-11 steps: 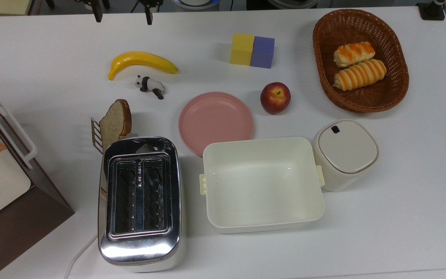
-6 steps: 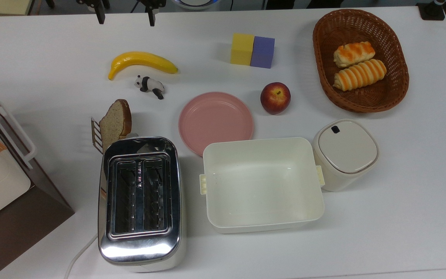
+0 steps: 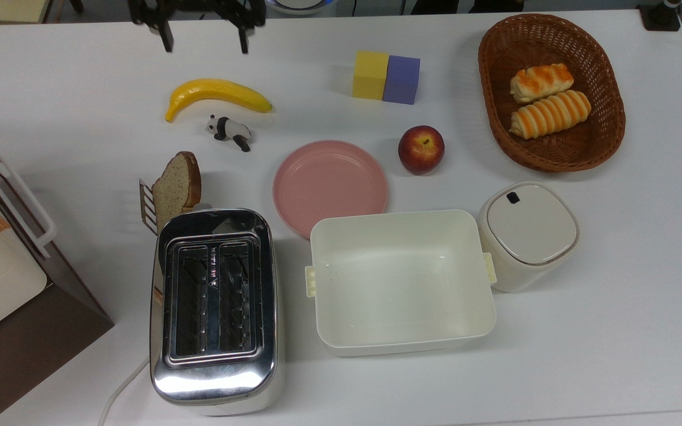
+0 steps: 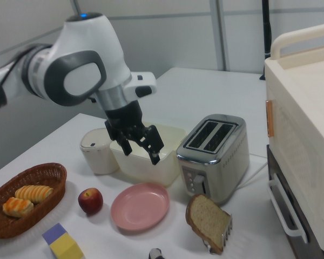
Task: Put the bread in the toaster
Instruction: 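Move the gripper toward the bread slice in the metal rack, then lower the open gripper over the bread slice and close on its crust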
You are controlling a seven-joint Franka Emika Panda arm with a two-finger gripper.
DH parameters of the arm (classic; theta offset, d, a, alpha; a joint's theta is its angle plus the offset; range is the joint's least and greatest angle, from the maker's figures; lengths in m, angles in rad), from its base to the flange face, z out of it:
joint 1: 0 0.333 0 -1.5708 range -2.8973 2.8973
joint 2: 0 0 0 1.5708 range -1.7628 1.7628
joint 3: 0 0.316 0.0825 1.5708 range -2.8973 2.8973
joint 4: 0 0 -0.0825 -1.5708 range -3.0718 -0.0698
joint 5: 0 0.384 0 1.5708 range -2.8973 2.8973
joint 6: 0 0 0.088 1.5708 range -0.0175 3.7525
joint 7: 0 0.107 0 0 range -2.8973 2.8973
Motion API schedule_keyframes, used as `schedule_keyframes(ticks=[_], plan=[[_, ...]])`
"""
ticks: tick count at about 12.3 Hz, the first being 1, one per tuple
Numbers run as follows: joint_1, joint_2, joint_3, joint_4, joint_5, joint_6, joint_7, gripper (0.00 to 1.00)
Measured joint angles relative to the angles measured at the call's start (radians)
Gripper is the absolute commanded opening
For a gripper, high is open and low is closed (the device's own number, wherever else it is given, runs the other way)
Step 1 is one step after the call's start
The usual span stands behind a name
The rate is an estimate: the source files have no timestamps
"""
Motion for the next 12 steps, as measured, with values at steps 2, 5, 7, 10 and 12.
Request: schedule_keyframes(ticks=[2,5,7,10,12], plan=[[0.040,0.064,0.001,-0.002,-0.069,0.000,0.000,1.00],[0.064,0.144,0.001,-0.002,-0.104,0.086,0.000,1.00],[0.060,0.159,-0.002,-0.001,-0.106,0.099,0.000,1.00],[0.044,0.183,-0.009,-0.002,-0.133,0.120,0.000,1.00],[0.029,0.206,-0.010,-0.002,-0.160,0.121,0.000,1.00]])
